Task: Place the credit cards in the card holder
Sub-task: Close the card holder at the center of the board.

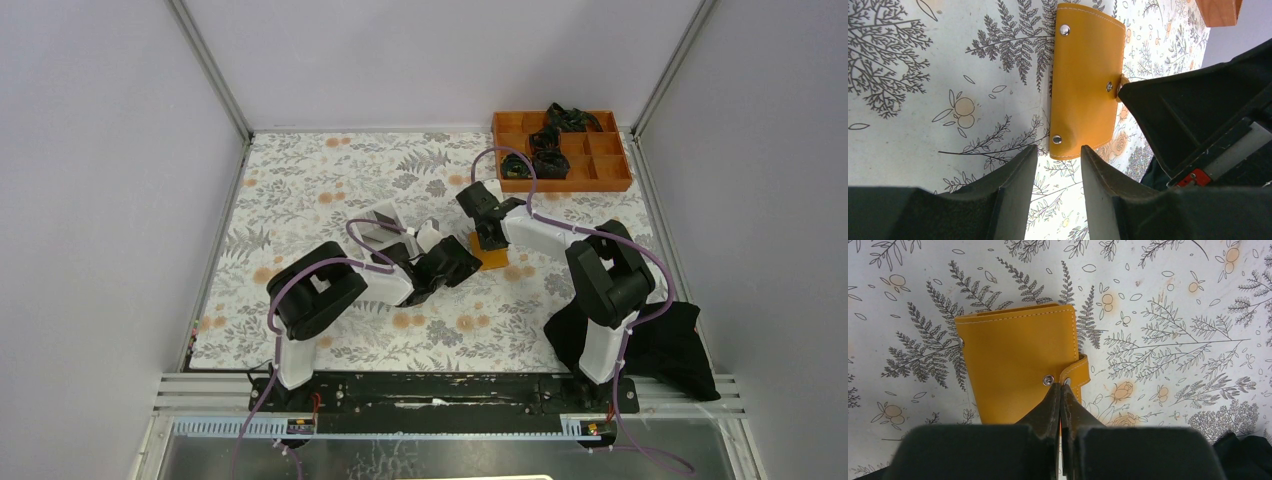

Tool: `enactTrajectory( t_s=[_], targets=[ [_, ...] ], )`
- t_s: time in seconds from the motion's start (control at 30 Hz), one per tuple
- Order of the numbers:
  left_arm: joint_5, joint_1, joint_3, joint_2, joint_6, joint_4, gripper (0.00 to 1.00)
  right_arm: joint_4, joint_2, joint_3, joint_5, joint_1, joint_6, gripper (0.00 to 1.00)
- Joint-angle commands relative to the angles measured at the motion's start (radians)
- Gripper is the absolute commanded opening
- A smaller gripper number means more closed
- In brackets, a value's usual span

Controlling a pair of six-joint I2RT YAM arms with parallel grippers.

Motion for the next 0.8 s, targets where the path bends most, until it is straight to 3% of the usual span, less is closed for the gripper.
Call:
enactTrajectory(
  t_s=[0.0, 0.77],
  targets=[
    [0.02, -0.015, -0.091, 0.132, 0.064, -0.407, 0.47, -0.019, -0.039, 0.027, -0.022, 0.01, -0.006, 0.0],
    [0.021, -0.015, -0.031, 0.225, 0.096, -0.474, 0.46, -0.044, -0.008, 0.088, -0.06, 0.019, -0.015, 0.0]
  ],
)
